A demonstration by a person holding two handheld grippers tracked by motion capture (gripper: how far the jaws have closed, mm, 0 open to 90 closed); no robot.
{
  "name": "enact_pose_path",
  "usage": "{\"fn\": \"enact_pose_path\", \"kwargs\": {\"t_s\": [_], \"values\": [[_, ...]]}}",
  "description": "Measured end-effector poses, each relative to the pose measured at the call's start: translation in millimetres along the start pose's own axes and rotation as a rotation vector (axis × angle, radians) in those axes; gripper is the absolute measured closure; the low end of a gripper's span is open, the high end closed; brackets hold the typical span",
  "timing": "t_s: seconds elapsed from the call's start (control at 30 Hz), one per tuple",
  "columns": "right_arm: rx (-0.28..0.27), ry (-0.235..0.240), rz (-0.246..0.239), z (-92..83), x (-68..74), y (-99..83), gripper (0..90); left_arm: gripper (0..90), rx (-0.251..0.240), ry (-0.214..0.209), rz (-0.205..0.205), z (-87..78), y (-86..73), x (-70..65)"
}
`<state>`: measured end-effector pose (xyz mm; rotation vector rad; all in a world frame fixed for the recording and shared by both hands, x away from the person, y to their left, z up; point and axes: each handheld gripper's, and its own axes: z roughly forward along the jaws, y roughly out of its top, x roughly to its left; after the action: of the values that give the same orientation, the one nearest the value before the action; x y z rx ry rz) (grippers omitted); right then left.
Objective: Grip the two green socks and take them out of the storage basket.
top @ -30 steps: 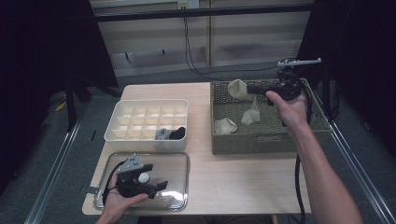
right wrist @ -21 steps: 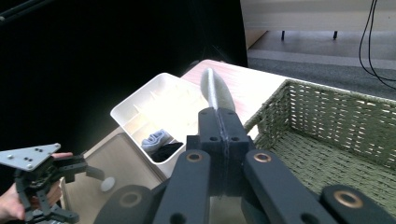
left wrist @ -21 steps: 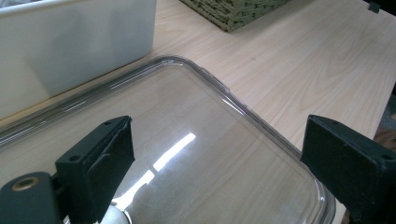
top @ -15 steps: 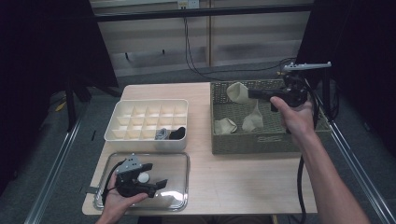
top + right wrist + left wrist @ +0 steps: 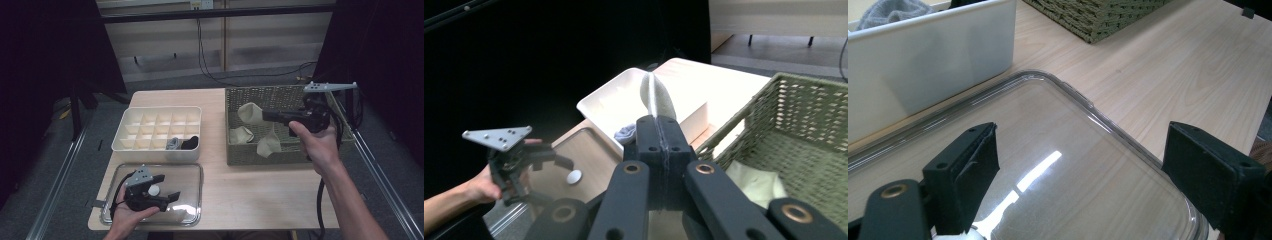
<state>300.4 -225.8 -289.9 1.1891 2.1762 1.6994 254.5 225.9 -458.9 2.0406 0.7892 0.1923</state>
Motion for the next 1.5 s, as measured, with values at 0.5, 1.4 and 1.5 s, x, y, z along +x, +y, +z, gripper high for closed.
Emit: {"fn": "enact_pose_path", "kwargs": {"t_s": [0.5,1.4,1.5], "values": [[0.039,0.061,0.018,15.8,19.7,-59.1,90.0,15.0,-0.007,0.005,0.017,1.3,13.4,-4.2],[0.165,0.141,0.086,76.6,27.7,-135.7,90.0,31.2,0.027,-0.079,0.077,31.6,37.0,-22.5],[0.171,0.143,0.100,81.8,24.3,-143.8,90.0,34.9,0.031,-0.108,0.084,40.6,40.4,-26.5]]}}
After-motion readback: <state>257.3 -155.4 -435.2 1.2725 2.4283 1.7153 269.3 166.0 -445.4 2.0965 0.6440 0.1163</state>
